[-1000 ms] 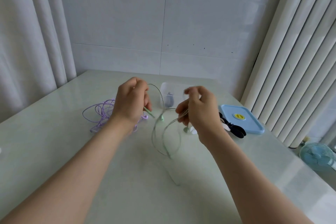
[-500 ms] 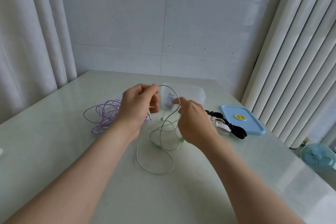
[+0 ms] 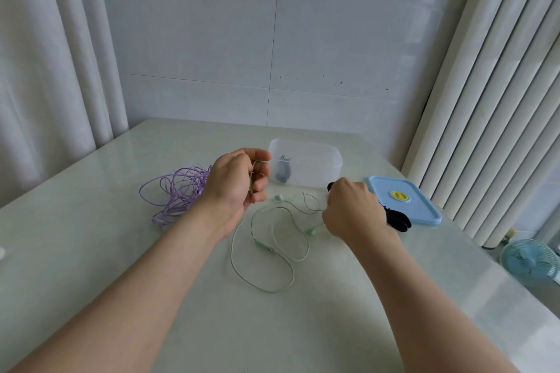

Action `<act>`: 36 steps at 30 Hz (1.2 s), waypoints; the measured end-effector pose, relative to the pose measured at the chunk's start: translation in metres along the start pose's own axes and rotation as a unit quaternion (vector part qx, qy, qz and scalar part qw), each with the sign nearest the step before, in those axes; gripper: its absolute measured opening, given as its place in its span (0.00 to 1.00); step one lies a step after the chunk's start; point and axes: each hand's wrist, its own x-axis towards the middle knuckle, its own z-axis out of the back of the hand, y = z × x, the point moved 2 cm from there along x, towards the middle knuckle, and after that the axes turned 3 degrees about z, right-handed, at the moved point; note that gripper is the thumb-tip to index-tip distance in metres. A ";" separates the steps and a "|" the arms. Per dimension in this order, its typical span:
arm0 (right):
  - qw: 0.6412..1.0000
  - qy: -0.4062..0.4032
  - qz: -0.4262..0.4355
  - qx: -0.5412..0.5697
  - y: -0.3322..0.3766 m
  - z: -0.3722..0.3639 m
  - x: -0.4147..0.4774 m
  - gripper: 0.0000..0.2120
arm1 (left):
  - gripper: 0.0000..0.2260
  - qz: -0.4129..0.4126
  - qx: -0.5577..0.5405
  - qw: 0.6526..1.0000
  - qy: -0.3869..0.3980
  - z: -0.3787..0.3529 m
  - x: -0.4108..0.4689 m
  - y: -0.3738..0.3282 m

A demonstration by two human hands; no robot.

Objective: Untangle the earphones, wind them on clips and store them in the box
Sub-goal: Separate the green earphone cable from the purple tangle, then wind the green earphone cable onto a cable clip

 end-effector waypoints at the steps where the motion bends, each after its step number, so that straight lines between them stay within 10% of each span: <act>1: 1.000 0.005 0.001 0.000 0.000 0.000 0.000 0.07 | 0.19 -0.006 0.008 1.000 0.014 -0.001 -0.001 0.000; 13: 0.991 0.003 0.046 0.123 0.008 -0.004 0.006 0.05 | 0.10 -0.147 0.209 0.967 -0.004 0.007 0.002 0.008; 23: 0.927 -0.255 0.171 0.215 0.015 0.007 0.008 0.08 | 0.15 -0.195 0.297 0.935 -0.007 0.001 0.001 0.003; 36: 0.916 -0.198 0.168 0.305 0.024 0.007 0.004 0.08 | 0.07 -0.308 0.348 0.885 -0.037 0.003 -0.007 0.003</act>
